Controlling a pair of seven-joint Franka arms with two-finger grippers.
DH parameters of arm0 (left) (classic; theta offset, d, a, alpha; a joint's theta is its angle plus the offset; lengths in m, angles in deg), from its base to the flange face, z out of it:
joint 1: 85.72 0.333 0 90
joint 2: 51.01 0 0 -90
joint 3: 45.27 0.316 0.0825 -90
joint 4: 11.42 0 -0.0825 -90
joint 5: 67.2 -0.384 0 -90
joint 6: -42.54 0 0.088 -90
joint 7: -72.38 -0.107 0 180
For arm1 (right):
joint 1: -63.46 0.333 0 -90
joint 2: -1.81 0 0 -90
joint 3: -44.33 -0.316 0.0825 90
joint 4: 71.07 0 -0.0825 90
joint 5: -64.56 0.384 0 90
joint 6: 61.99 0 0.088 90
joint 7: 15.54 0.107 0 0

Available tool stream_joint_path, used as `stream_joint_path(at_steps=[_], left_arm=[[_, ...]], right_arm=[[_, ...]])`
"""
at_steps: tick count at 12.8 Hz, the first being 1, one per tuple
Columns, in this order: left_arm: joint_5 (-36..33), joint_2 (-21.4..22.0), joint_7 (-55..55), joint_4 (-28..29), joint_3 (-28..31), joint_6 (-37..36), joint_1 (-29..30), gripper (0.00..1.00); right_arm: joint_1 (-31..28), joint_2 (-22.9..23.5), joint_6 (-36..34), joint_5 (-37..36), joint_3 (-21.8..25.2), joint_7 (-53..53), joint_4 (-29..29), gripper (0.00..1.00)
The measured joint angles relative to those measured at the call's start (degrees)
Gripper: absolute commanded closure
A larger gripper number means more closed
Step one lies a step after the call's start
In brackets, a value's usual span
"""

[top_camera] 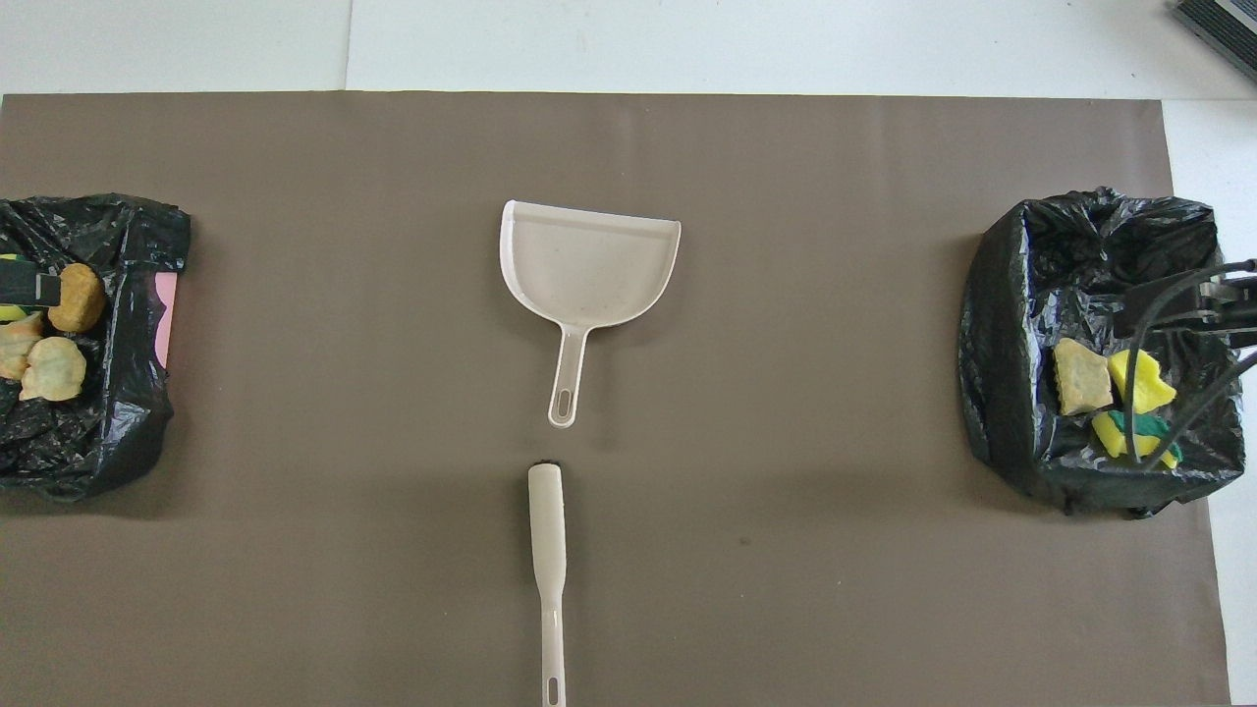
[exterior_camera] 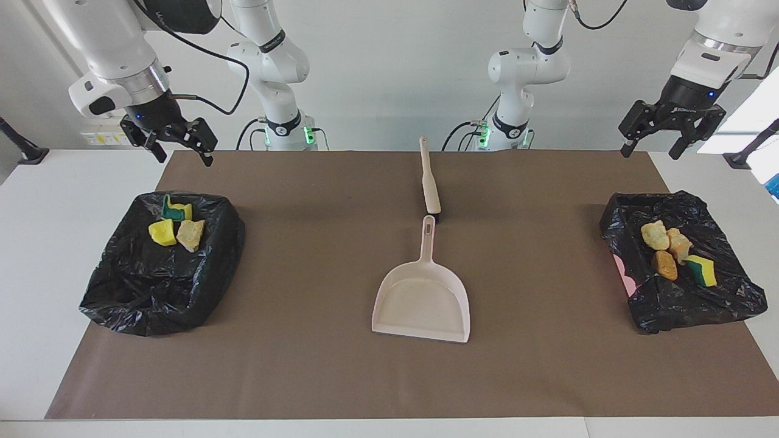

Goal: Sweep and dump trash in bin

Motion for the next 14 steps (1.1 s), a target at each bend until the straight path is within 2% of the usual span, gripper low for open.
stream_joint_path(at_steps=[4, 10, 14], left_arm=[[0.0, 0.5, 1.5, 0.0, -0.3, -5.4, 0.0, 0.0], [-0.5, 0.5, 2.6, 0.0, -0.7, -6.5, -0.1, 0.0], [-1.6, 0.6, 3.0, 0.0, -1.7, -6.9, -0.2, 0.0]], right_arm=[[0.0, 0.0, 0.0, 0.0, 0.0, 0.0, 0.0, 0.0], [0.0, -0.1, -0.4, 0.0, -0.1, 0.0, -0.4, 0.0], [0.0, -0.8, -4.5, 0.0, -0.2, 0.0, -3.0, 0.0]])
